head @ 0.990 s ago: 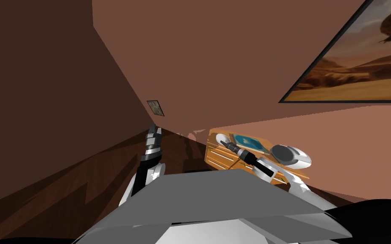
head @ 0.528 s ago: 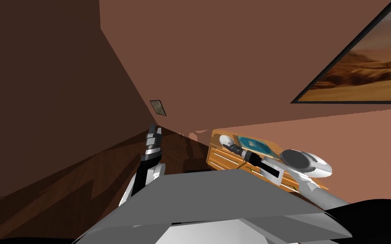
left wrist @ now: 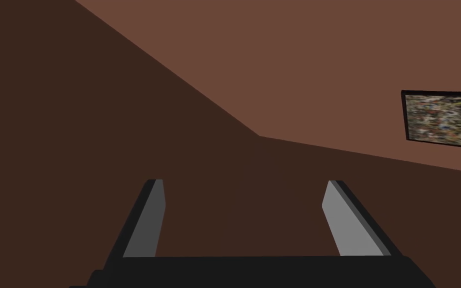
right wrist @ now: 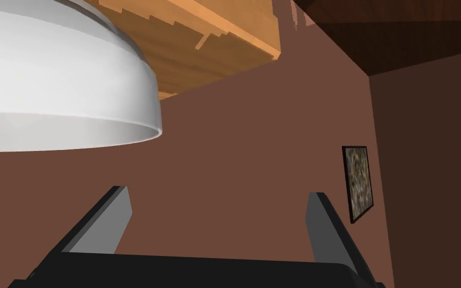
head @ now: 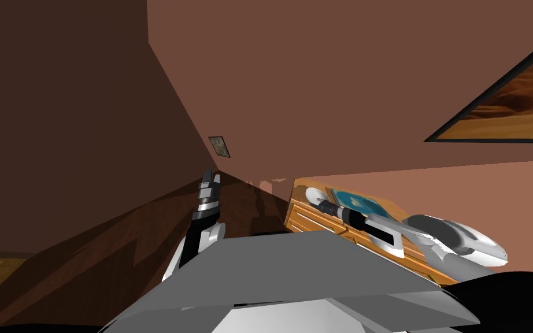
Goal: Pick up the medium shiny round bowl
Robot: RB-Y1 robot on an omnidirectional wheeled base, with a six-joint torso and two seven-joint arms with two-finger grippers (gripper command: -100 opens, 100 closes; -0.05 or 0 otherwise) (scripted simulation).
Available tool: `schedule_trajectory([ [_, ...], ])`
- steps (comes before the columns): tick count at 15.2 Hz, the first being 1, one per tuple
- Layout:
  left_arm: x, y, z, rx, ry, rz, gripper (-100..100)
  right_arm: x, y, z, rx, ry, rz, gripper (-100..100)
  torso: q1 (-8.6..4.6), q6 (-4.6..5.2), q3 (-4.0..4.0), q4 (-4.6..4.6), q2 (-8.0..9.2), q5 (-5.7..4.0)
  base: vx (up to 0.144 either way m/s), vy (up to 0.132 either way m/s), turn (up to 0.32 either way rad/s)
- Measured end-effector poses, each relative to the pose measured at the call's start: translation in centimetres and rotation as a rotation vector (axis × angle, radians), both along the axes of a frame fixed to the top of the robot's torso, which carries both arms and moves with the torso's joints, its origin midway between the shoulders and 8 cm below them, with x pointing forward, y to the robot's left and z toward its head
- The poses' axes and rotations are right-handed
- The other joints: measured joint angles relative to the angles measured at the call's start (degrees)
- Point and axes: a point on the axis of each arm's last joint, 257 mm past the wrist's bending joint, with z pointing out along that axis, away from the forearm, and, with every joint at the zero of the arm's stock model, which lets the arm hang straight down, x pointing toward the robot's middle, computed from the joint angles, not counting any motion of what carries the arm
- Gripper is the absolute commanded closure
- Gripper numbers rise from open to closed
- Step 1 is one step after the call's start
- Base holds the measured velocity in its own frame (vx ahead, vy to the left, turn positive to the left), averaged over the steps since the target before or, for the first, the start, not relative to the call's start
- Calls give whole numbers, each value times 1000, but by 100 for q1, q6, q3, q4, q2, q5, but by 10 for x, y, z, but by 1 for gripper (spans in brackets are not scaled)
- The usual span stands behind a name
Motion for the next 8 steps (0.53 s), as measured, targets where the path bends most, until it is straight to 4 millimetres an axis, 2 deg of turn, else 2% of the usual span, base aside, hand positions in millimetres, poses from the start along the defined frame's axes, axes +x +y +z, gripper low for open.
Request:
schedule_trajectory([
  [6,0,0,0,0,0,0,0,-35,-53,-26,-189,123,71,-100,4,-1,-11,-4,-19,2,97,67,93],
  [8,0,0,0,0,0,0,0,-53,-70,-35,-249,167,96,-100,6,-1,-13,-5,-23,2,111,66,104],
])
